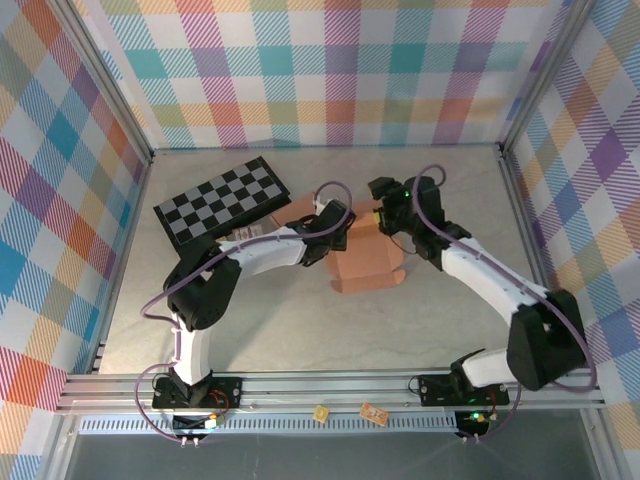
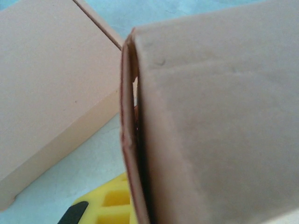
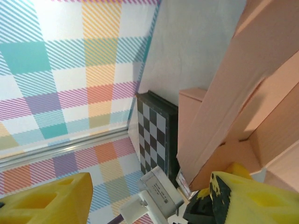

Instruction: Fold the paper box

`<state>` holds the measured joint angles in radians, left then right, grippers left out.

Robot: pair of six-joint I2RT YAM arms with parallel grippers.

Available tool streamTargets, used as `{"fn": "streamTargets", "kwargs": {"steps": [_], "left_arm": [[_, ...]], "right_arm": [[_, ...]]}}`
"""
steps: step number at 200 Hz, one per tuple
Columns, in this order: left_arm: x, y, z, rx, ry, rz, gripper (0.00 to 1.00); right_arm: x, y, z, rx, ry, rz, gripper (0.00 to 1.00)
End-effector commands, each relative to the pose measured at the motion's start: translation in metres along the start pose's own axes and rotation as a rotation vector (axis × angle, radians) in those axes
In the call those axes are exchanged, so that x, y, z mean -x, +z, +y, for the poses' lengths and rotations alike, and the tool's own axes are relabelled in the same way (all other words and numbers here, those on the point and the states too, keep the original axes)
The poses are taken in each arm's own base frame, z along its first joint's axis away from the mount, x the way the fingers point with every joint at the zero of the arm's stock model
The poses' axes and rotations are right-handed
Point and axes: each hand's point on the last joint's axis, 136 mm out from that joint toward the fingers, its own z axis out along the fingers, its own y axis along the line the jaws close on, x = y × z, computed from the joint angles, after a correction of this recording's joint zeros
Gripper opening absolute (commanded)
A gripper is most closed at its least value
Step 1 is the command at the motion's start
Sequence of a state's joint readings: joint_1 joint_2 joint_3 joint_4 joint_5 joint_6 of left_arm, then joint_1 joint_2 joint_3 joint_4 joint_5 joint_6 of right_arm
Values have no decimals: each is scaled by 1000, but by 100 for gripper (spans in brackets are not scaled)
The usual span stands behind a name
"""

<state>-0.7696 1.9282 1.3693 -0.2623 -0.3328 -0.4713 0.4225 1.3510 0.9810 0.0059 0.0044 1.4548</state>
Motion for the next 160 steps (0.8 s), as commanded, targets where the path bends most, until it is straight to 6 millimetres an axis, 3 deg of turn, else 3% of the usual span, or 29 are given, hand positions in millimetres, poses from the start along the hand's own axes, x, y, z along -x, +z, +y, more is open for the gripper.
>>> {"fn": "streamTargets", "kwargs": {"steps": [1,39,71,127,160], "left_arm": [[-5,-27,14,-12,-64,152,0],[-16,-44,25,-6,-101,362,0],[-20,-55,33,17,-115,463,0],[-17,-68,37,21,-83,519,0],[-18,-73,39,27,-65,535,0]], "right_arm": [[25,-30,-44,-261,-80,-59,66],[38,-46,-14,-321,-319,38,65],[37,-47,-8,-393,-453,131,63],[27,-37,0,-378,-447,205,58],[16,-21,0,-377,-422,228,55]]}}
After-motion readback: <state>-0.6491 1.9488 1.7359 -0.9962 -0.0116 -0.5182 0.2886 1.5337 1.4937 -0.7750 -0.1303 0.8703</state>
